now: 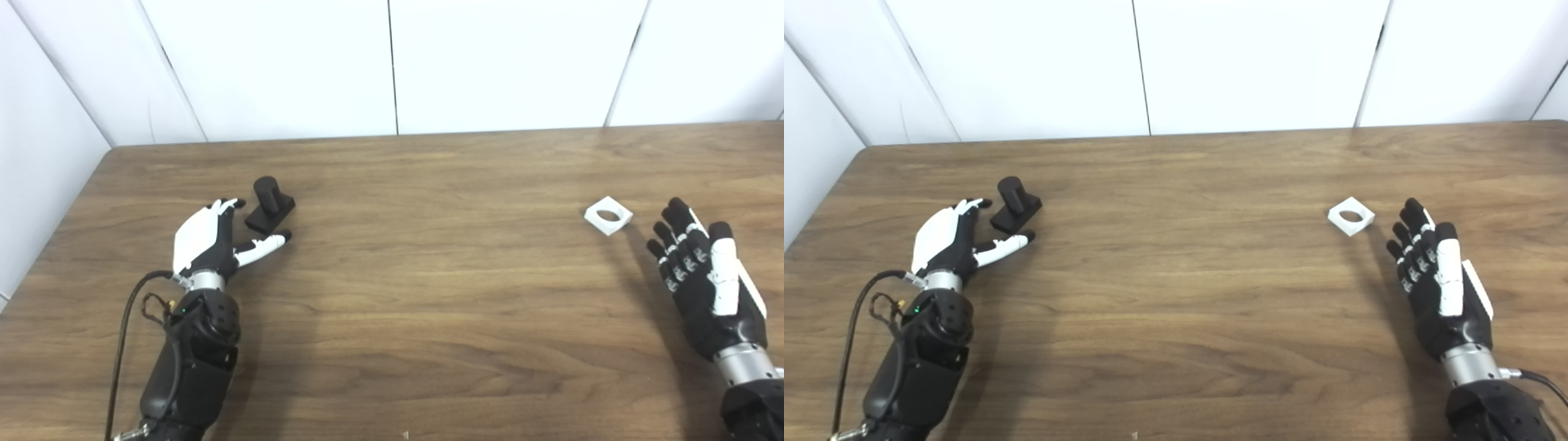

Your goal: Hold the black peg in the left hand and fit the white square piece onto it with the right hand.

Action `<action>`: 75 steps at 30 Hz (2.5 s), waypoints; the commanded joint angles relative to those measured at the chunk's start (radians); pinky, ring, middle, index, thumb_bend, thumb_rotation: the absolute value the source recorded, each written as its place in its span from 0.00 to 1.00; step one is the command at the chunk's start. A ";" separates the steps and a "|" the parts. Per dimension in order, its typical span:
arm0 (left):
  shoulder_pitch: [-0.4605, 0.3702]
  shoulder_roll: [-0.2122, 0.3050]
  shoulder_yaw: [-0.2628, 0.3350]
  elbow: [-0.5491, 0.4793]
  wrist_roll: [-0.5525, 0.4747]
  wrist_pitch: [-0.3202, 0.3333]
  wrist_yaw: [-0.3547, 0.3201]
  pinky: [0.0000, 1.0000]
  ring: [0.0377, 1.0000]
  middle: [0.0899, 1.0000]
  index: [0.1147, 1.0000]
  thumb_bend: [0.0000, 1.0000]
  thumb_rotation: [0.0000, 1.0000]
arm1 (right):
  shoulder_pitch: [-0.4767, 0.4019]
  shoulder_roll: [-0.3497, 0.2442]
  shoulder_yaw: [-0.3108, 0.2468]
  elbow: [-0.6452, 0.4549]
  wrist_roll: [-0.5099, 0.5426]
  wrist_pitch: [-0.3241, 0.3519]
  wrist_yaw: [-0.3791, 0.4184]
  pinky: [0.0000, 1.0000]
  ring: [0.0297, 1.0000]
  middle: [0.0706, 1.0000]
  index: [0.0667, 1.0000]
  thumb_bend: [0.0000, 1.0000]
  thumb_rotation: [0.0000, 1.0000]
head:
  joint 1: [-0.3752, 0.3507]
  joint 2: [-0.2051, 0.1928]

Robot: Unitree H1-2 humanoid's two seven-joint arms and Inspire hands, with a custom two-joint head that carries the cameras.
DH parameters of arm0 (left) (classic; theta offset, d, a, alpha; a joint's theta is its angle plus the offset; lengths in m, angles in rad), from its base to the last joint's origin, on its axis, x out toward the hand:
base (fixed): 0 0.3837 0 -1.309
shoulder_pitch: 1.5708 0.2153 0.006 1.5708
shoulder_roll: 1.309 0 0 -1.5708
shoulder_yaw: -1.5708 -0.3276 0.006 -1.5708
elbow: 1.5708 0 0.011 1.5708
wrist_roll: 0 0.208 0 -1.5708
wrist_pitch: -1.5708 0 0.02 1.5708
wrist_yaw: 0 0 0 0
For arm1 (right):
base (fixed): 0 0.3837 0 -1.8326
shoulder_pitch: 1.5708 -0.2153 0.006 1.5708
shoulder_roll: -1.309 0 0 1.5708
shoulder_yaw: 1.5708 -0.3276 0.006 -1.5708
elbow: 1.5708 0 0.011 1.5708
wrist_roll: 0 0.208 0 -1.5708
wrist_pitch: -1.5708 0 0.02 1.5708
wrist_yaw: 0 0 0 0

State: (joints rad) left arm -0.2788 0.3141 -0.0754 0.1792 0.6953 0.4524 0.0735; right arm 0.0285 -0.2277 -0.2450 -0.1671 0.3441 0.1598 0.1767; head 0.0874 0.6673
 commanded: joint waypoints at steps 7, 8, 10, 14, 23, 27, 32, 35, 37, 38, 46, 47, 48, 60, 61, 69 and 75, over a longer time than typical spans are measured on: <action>-0.080 0.043 -0.037 0.049 0.039 -0.025 0.056 1.00 1.00 0.98 0.80 0.83 0.57 | -0.011 -0.010 -0.007 -0.037 0.006 -0.043 0.002 0.99 1.00 1.00 0.97 0.59 1.00 | 0.000 -0.003; -0.084 0.045 -0.043 0.058 0.044 -0.024 0.063 1.00 1.00 0.98 0.79 0.83 0.56 | -0.010 -0.010 -0.008 -0.038 0.006 -0.043 0.002 0.99 1.00 1.00 0.97 0.59 1.00 | 0.000 -0.003; -0.090 0.049 -0.052 0.068 0.051 -0.023 0.072 1.00 1.00 0.98 0.77 0.83 0.55 | -0.009 -0.011 -0.008 -0.039 0.009 -0.043 0.003 0.99 1.00 1.00 0.97 0.59 1.00 | 0.000 -0.003; -0.104 0.063 -0.085 0.098 0.088 -0.017 0.092 1.00 1.00 0.98 0.73 0.84 0.57 | -0.005 -0.016 -0.011 -0.036 0.015 -0.050 0.013 0.99 1.00 1.00 0.97 0.58 1.00 | 0.005 -0.007; -0.137 0.077 -0.132 0.152 0.122 -0.008 0.112 1.00 1.00 0.99 0.65 0.84 0.57 | 0.000 -0.020 -0.012 -0.024 0.014 -0.062 0.019 1.00 1.00 1.00 0.97 0.60 1.00 | 0.006 -0.007; -0.145 0.075 -0.137 0.179 0.119 -0.016 0.133 1.00 1.00 0.97 0.62 0.82 0.53 | 0.001 -0.019 -0.012 -0.024 0.016 -0.060 0.020 1.00 1.00 1.00 0.97 0.62 0.99 | 0.011 -0.006; -0.149 0.074 -0.143 0.196 0.113 -0.013 0.134 1.00 1.00 0.96 0.59 0.79 0.51 | 0.001 -0.021 -0.013 -0.019 0.015 -0.063 0.023 1.00 1.00 1.00 0.96 0.62 0.99 | 0.010 -0.006; -0.146 0.070 -0.138 0.196 0.100 -0.017 0.136 1.00 1.00 0.95 0.57 0.77 0.49 | 0.000 -0.023 -0.012 -0.018 0.014 -0.063 0.024 1.00 1.00 1.00 0.97 0.62 0.99 | 0.010 -0.006; -0.143 0.068 -0.138 0.196 0.099 -0.019 0.139 1.00 1.00 0.94 0.56 0.76 0.48 | -0.001 -0.025 -0.013 -0.019 0.016 -0.063 0.026 1.00 1.00 1.00 0.97 0.62 0.99 | 0.011 -0.006; -0.142 0.066 -0.137 0.198 0.099 -0.021 0.146 1.00 1.00 0.94 0.55 0.75 0.47 | -0.001 -0.025 -0.014 -0.019 0.019 -0.062 0.027 1.00 1.00 1.00 0.97 0.62 0.99 | 0.012 -0.005; -0.135 0.058 -0.137 0.207 0.091 -0.032 0.179 1.00 1.00 0.90 0.51 0.74 0.40 | -0.005 -0.034 -0.020 -0.025 0.024 -0.054 0.031 1.00 1.00 1.00 0.98 0.64 0.98 | 0.017 -0.003; -0.134 0.057 -0.136 0.207 0.089 -0.034 0.184 1.00 0.99 0.90 0.50 0.74 0.40 | -0.005 -0.036 -0.021 -0.025 0.027 -0.054 0.032 1.00 1.00 1.00 0.98 0.64 0.98 | 0.019 -0.001; -0.133 0.057 -0.135 0.208 0.087 -0.038 0.190 1.00 0.99 0.89 0.49 0.74 0.39 | -0.006 -0.038 -0.021 -0.025 0.028 -0.055 0.034 1.00 1.00 1.00 0.98 0.63 0.98 | 0.019 -0.001; -0.111 0.054 -0.126 0.169 0.075 -0.055 0.203 1.00 0.99 0.86 0.42 0.71 0.25 | -0.014 -0.053 -0.020 -0.020 0.037 -0.053 0.038 1.00 1.00 1.00 0.99 0.63 1.00 | 0.026 0.009; -0.108 0.052 -0.123 0.166 0.073 -0.058 0.208 1.00 0.98 0.85 0.41 0.71 0.24 | -0.015 -0.055 -0.020 -0.020 0.035 -0.053 0.037 1.00 1.00 1.00 0.99 0.63 1.00 | 0.027 0.008; -0.095 0.047 -0.118 0.160 0.063 -0.080 0.231 1.00 0.98 0.83 0.39 0.70 0.17 | -0.023 -0.061 -0.020 -0.018 0.036 -0.046 0.033 1.00 1.00 1.00 0.99 0.64 0.99 | 0.028 0.014; -0.085 0.039 -0.108 0.142 0.049 -0.078 0.226 1.00 0.98 0.83 0.41 0.54 0.08 | -0.028 -0.065 -0.017 -0.022 0.032 -0.046 0.035 1.00 1.00 1.00 0.98 0.63 1.00 | 0.025 0.016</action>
State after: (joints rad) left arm -0.3762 0.3360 -0.1932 0.3251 0.7401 0.3667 0.3046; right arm 0.0359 -0.2687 -0.2572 -0.1677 0.3651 0.1435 0.1993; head 0.1120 0.6826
